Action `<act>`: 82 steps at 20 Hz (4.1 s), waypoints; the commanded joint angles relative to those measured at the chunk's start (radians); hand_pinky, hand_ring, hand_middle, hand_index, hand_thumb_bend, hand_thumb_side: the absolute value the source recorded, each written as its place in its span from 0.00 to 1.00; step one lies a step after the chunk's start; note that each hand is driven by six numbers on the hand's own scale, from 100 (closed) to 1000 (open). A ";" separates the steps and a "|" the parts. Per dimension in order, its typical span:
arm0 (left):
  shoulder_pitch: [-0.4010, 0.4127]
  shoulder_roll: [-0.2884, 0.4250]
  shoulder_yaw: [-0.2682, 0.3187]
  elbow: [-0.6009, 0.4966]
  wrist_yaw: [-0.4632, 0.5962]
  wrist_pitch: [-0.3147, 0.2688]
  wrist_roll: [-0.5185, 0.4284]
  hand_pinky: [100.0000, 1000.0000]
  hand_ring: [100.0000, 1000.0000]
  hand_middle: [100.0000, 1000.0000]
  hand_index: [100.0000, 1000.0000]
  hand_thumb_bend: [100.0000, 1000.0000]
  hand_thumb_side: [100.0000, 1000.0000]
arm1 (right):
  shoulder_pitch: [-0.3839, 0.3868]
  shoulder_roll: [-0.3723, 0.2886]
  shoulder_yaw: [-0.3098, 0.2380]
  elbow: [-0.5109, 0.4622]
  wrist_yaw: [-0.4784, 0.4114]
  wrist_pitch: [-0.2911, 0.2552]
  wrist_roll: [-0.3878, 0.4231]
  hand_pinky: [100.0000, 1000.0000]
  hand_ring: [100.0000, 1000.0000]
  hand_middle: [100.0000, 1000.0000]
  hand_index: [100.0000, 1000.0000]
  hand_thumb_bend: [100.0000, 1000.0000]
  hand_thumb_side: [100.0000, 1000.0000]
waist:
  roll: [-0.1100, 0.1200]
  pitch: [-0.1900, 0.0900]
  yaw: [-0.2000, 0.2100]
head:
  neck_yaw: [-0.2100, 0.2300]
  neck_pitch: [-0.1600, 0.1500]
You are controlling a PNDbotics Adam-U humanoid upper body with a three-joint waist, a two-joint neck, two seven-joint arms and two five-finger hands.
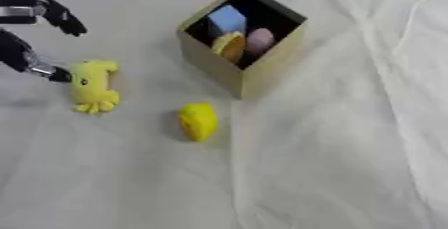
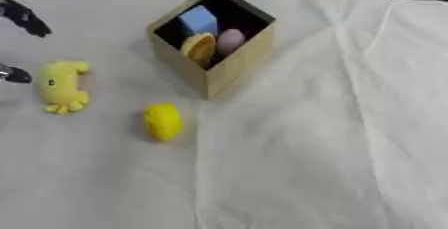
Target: Pick up objects on the table and place them in the box.
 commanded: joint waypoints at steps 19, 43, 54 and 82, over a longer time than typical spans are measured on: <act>-0.064 -0.087 -0.018 0.168 -0.288 -0.018 0.030 0.84 0.82 0.77 0.88 0.70 0.29 | -0.015 0.019 -0.021 0.009 -0.020 0.013 -0.018 0.87 0.75 0.61 0.82 0.00 0.46 | 0.001 -0.014 -0.004 | 0.017 0.006; -0.163 -0.147 0.028 0.027 -0.303 -0.007 0.200 0.73 0.64 0.57 0.64 0.03 0.05 | -0.004 0.024 -0.029 0.014 -0.033 0.018 -0.027 0.87 0.75 0.61 0.81 0.00 0.46 | 0.004 -0.018 -0.016 | 0.028 0.005; -0.336 -0.379 0.065 0.059 -0.272 0.023 0.164 0.75 0.64 0.58 0.65 0.00 0.06 | -0.039 0.052 -0.016 0.003 -0.045 0.019 -0.012 0.87 0.74 0.61 0.81 0.00 0.46 | 0.009 -0.013 -0.059 | 0.057 -0.011; -0.327 -0.435 0.117 0.132 -0.364 -0.064 0.242 0.83 0.76 0.73 0.88 0.36 0.37 | -0.042 0.072 -0.012 -0.002 -0.048 0.026 -0.012 0.86 0.74 0.61 0.81 0.00 0.46 | 0.010 -0.027 -0.058 | 0.055 0.004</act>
